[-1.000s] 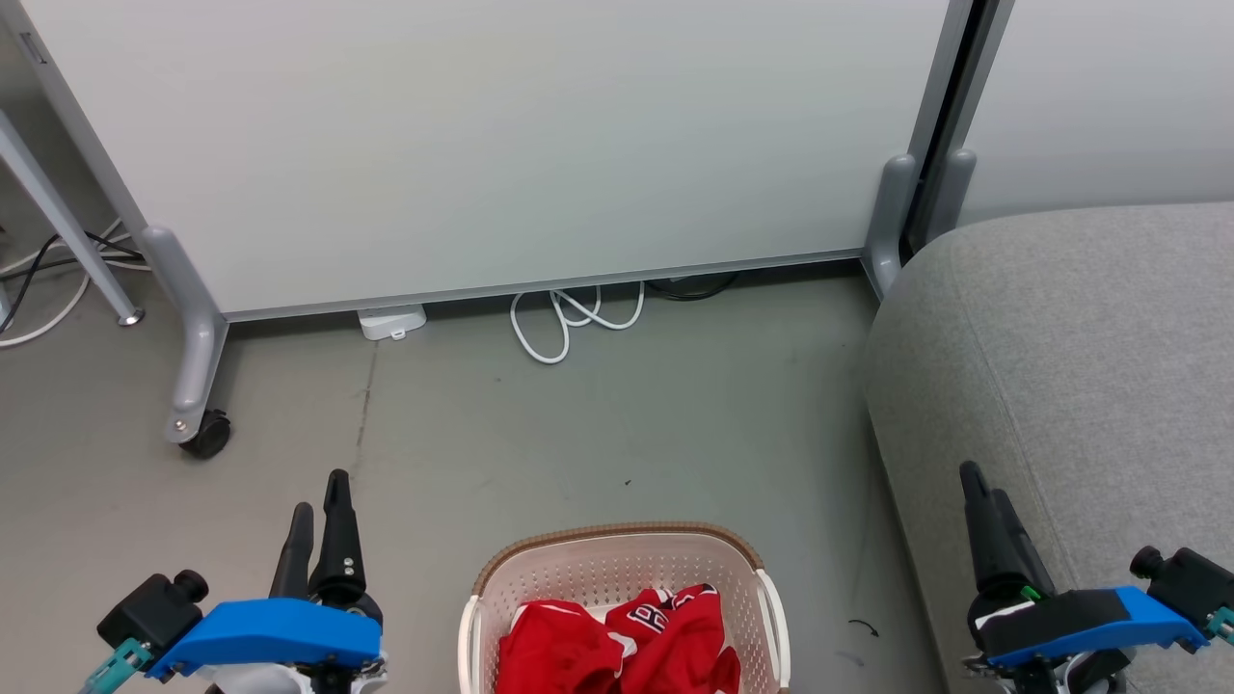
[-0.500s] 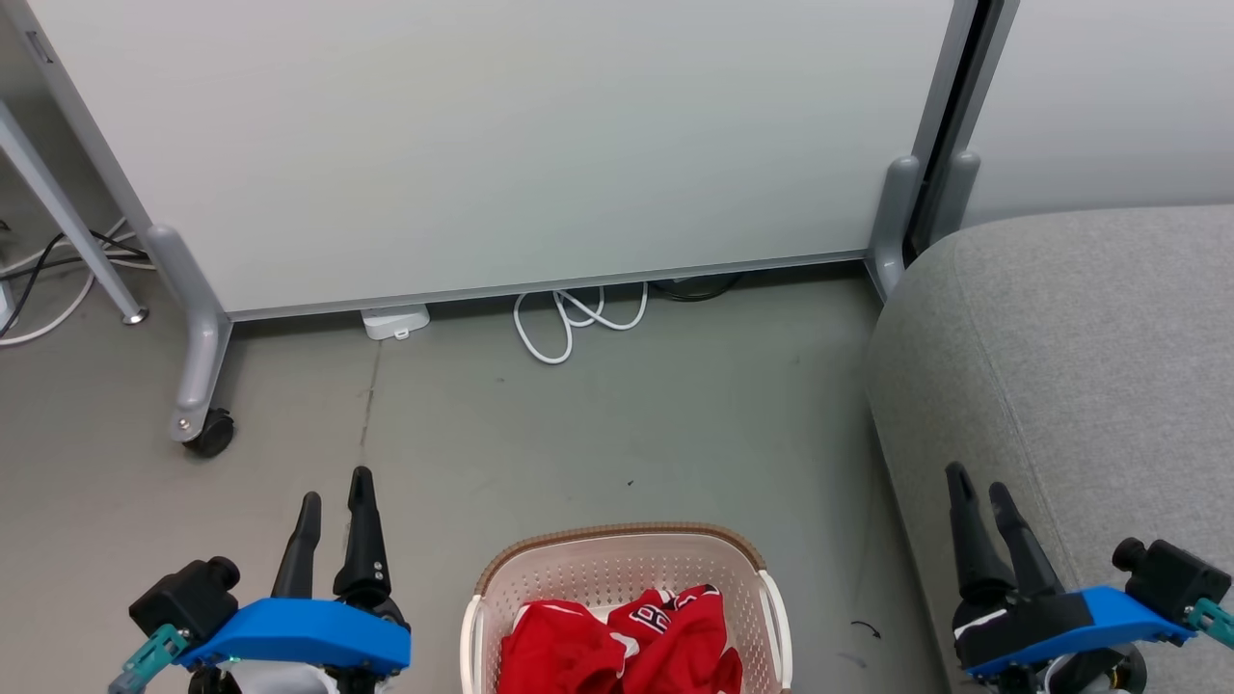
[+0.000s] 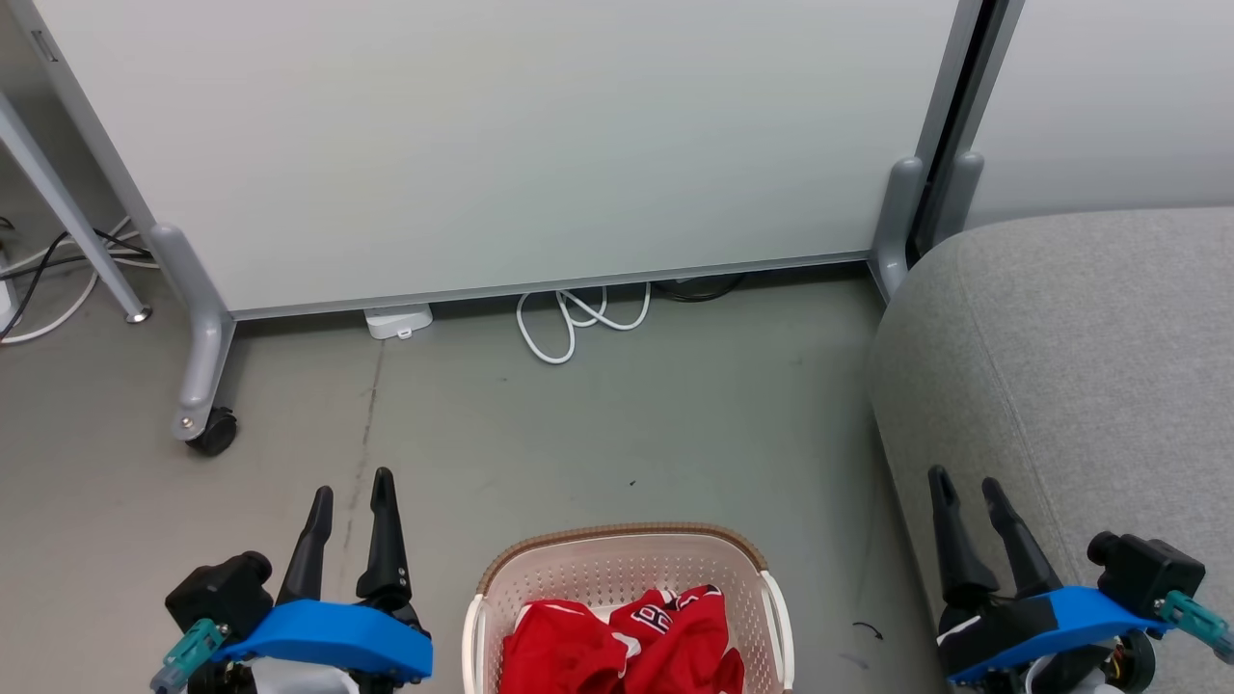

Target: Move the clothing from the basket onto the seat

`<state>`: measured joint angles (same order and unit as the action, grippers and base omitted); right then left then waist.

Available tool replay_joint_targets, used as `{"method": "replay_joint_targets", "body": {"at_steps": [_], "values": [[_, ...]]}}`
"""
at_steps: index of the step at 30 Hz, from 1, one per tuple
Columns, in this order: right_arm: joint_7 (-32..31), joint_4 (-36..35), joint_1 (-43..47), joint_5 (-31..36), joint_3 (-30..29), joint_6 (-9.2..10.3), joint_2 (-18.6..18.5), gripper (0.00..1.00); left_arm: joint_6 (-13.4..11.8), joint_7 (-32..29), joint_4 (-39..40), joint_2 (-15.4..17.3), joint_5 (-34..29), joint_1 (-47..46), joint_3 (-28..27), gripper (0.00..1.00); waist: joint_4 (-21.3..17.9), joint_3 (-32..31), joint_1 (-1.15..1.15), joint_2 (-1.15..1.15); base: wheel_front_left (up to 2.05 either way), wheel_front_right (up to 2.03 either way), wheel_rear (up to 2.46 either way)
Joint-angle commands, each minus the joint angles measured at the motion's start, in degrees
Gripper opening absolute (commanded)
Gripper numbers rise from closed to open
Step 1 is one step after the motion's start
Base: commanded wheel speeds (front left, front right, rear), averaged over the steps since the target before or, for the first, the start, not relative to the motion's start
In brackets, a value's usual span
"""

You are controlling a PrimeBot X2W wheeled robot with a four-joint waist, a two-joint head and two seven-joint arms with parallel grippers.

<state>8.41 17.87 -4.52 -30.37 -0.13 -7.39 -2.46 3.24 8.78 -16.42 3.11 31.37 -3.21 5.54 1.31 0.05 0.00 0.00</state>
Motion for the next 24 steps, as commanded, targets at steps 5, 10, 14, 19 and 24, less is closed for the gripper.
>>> {"method": "replay_joint_targets", "body": {"at_steps": [5, 10, 14, 19, 24], "values": [[0.89, 0.10, -1.27, 3.62, 0.33, -0.11, -0.47, 1.00, -0.29, 1.15, -0.22, 0.33, -3.75, -1.27, 0.67, 1.00, 0.08, 0.00, 0.00, 0.00, 0.00, 0.00, 0.00], [1.18, 0.47, -1.12, 6.03, 0.68, -0.12, -0.49, 1.00, -0.42, 1.82, -0.55, 0.31, -6.27, -1.42, 1.22, 1.00, 0.17, 0.02, 0.00, 0.00, 0.00, 0.00, 0.00], [1.42, 0.75, -1.23, 8.02, 0.89, -0.12, -0.50, 1.00, -0.50, 2.33, -0.55, 0.31, -8.22, -1.38, 1.54, 1.00, 0.18, -0.01, 0.00, 0.00, 0.00, 0.00, 0.00], [1.93, 1.13, -1.22, 10.06, 0.89, -0.13, -0.51, 1.00, -0.61, 3.01, -0.44, 0.30, -10.55, -1.03, 1.73, 1.00, 0.15, -0.12, 0.00, 0.00, 0.00, 0.00, 0.00], [2.16, 1.43, -0.97, 12.53, 0.59, -0.14, -0.52, 1.00, -0.71, 3.61, -1.06, 0.26, -12.56, -0.66, 1.94, 1.00, 0.18, -0.28, 0.00, 0.00, 0.00, 0.00, 0.00]]}}
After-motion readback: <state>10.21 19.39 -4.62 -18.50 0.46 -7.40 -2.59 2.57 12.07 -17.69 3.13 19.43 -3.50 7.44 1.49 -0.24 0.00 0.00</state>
